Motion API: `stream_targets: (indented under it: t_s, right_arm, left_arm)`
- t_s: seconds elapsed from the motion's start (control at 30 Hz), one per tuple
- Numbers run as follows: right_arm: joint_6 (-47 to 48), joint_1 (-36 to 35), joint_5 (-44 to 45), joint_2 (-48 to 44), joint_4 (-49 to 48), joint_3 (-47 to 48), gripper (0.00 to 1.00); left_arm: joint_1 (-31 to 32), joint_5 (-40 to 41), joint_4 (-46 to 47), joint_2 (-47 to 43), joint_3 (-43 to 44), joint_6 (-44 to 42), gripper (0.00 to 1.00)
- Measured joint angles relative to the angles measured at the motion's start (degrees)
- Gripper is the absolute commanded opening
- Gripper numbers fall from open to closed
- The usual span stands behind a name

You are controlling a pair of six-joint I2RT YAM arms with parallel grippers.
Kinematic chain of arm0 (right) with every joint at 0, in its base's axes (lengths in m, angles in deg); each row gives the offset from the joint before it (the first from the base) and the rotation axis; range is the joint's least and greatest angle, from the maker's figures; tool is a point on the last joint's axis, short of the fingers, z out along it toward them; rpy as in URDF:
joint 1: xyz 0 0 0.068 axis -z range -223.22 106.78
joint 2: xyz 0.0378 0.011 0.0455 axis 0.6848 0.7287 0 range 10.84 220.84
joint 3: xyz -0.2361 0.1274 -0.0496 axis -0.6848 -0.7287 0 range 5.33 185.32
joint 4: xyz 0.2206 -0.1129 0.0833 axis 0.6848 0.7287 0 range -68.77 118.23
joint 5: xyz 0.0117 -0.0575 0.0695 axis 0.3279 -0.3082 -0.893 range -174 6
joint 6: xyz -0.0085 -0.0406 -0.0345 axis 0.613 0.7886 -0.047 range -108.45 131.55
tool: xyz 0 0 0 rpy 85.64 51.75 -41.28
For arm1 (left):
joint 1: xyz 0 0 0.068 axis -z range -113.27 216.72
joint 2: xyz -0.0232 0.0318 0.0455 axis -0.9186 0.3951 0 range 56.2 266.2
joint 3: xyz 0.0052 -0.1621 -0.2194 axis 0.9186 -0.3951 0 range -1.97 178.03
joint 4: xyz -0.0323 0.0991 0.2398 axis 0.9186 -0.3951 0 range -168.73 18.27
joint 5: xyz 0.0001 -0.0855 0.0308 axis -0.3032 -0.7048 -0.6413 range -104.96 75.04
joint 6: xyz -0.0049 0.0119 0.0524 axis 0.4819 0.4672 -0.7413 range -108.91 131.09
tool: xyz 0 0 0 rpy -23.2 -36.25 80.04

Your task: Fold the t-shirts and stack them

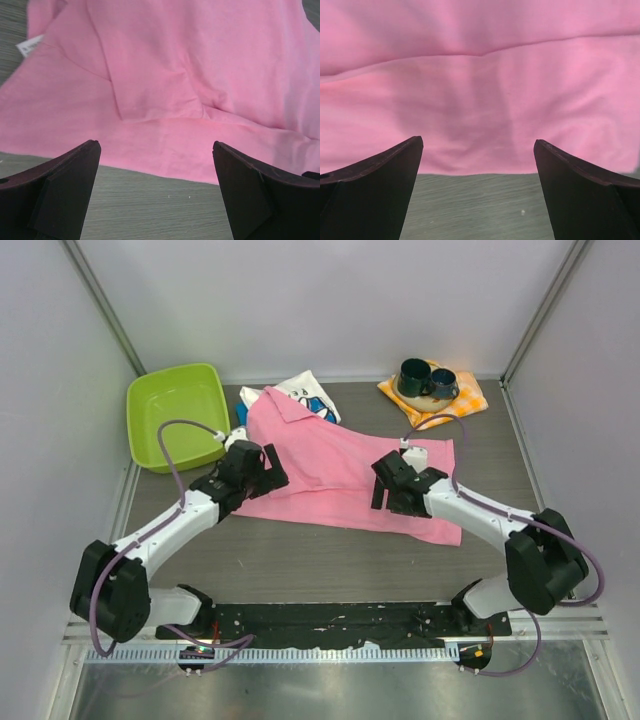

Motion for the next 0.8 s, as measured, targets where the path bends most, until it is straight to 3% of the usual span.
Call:
stream_targets:
  t_s: [0.23,0.43,0.8]
  right_arm:
    - [8.0,0.3,-17.0,-5.5,-19.3,-4.3,1.0]
    - [9.1,1.0,-27.3,-6.6,-28.7,-7.8,0.99]
    - [5.2,1.1,-38.7,-1.7,-41.2,-13.7,1.0]
  left_arm:
    - [0.0,-12.9,12.6,6.1,-3.5,0.2,1.0]
    - [0.0,-20.5,22.9,11.5,-5.4,0.7,1.0]
    - [0.0,-25.2,29.3,18.5,-5.6,1.0,1.0]
